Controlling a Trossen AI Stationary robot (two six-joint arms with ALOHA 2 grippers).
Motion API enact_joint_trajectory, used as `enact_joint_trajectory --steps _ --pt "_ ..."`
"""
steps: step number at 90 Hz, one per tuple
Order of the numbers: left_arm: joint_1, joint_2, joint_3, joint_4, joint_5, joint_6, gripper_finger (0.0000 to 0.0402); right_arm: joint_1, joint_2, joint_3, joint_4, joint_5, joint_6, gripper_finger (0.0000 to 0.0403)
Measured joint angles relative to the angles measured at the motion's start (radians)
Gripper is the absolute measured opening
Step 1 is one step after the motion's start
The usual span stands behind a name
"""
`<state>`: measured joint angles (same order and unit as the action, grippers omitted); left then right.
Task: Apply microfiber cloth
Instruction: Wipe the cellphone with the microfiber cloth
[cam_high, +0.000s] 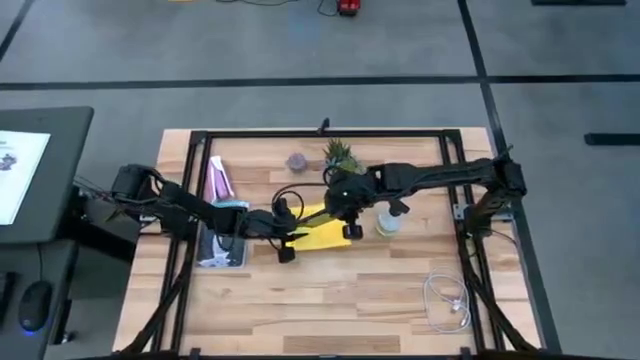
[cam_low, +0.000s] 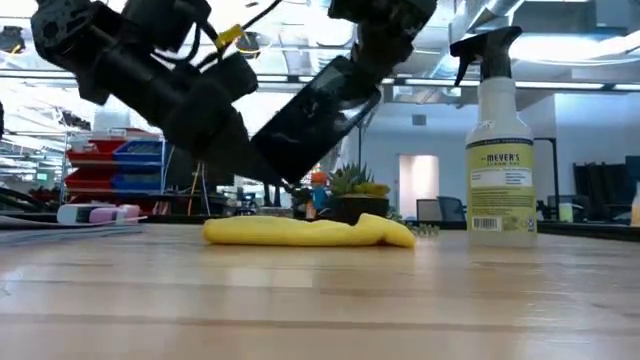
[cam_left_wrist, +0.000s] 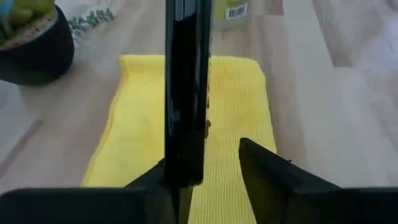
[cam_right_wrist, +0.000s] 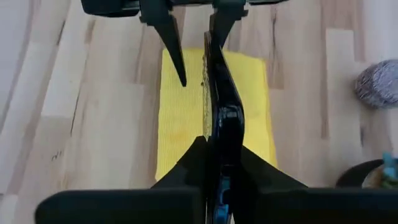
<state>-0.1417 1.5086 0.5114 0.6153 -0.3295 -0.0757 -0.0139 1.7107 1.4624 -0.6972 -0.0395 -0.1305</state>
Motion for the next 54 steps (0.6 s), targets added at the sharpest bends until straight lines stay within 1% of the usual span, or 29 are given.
enact_joint_trajectory --steps 9,15,29,43,54 --pt "0.0 -0.043 0.0 -0.073 0.004 -0.001 0.0108 0.0 0.01 0.001 -0.011 0.0 -0.01 0.0019" --pt "0.0 -0.064 0.003 -0.114 0.001 -0.011 0.0108 0.0 0.013 -0.002 -0.054 0.003 -0.01 0.0019" --pt "0.0 -0.076 0.003 -0.186 -0.003 -0.021 0.0109 0.007 0.014 -0.027 -0.063 0.039 -0.018 0.0019" --pt "0.0 -0.076 0.004 -0.19 -0.003 -0.026 0.0109 0.013 0.014 -0.028 -0.063 0.057 -0.046 0.0019" --pt "0.0 -0.076 0.004 -0.19 -0.008 -0.026 0.0109 0.031 0.013 -0.028 -0.059 0.137 -0.083 0.0019"
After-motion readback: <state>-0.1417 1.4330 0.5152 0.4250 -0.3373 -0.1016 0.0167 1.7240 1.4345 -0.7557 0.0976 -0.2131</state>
